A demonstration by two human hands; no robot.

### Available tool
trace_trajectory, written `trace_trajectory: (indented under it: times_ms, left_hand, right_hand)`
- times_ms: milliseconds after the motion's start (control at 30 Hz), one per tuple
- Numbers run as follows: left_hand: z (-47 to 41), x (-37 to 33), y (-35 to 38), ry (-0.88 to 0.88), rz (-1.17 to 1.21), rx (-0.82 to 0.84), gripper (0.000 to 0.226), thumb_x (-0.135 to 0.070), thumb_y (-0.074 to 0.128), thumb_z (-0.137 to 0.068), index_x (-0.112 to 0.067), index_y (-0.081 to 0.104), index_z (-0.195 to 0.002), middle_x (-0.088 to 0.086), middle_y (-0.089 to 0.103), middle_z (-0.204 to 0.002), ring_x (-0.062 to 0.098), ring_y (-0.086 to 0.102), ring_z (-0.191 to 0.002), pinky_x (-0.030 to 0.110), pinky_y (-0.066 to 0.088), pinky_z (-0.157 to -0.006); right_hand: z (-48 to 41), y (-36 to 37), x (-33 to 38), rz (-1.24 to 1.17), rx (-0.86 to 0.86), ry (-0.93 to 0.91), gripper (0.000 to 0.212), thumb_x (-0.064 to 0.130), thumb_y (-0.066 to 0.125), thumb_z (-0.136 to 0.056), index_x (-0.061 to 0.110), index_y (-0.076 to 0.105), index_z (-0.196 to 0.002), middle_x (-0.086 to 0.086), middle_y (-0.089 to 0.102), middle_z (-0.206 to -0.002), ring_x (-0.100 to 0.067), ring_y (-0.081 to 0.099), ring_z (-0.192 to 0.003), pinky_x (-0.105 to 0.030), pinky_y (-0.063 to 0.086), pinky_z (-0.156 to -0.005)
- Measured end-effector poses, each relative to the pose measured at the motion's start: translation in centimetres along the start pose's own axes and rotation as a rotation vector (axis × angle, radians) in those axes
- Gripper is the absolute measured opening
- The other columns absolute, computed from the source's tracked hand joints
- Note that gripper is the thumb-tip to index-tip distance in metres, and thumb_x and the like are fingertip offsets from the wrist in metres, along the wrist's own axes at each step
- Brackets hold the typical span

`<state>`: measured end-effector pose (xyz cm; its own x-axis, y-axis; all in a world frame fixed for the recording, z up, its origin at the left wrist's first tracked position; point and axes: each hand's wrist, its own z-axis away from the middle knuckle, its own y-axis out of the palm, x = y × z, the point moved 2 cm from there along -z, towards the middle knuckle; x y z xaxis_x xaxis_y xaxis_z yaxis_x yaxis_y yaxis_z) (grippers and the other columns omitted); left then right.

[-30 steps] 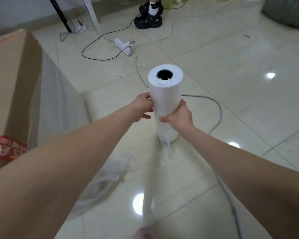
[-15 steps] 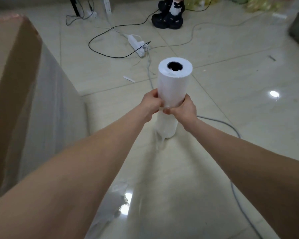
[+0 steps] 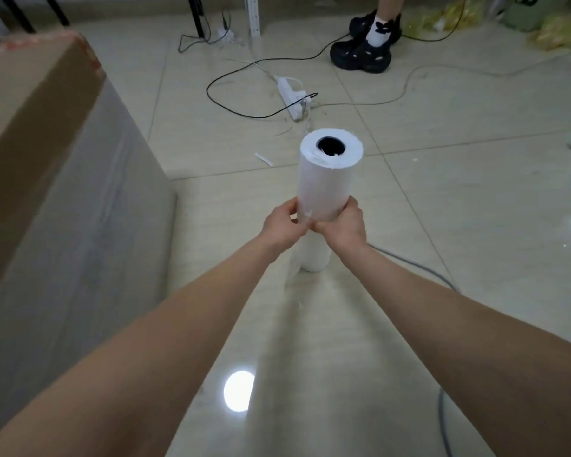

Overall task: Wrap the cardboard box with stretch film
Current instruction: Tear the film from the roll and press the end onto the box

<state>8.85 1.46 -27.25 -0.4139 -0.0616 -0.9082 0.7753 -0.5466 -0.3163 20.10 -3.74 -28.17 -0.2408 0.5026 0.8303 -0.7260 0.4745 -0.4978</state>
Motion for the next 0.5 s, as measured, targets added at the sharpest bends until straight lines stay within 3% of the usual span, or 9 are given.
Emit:
trace_trajectory:
  times_ms: [133,233,500]
  left_hand:
    - [0.9,0.4,0.5,-0.057,-0.084,0.009,0.042,-0.002,0.044,-0.087,-0.015,0.058,-0.125,0.003,0.064,-0.121,0.02,0.059,-0.113,0.03,0.046,-0.086]
    - [1.5,0.1,0.9,-0.085,-0.138,-0.002,0.054,0.01,0.04,-0.079,-0.012,0.059,-0.125,0.006,0.064,-0.123,0.022,0.059,-0.115,0.031,0.047,-0.092]
    - [3.2,-1.1,1.0,-0.092,-0.23,-0.052,0.06,0.01,0.037,-0.08,-0.013,0.053,-0.134,0.004,0.055,-0.135,0.02,0.051,-0.125,0.032,0.042,-0.104]
  right_hand:
    - [0.1,-0.7,0.1,0.055,0.03,-0.02,0.073,0.02,0.078,-0.069,0.013,0.041,-0.131,-0.009,0.053,-0.125,-0.031,0.059,-0.107,-0.045,0.051,-0.089]
    - [0.1,-1.4,0.0,0.12,0.058,-0.014,0.066,0.023,0.074,-0.077,0.014,0.039,-0.133,-0.01,0.048,-0.129,-0.032,0.058,-0.11,-0.04,0.05,-0.089]
    - [1.2,-2.2,0.2,0.178,0.064,0.075,0.062,0.034,0.065,-0.082,0.012,0.037,-0.133,-0.009,0.043,-0.132,-0.034,0.056,-0.111,-0.045,0.049,-0.089]
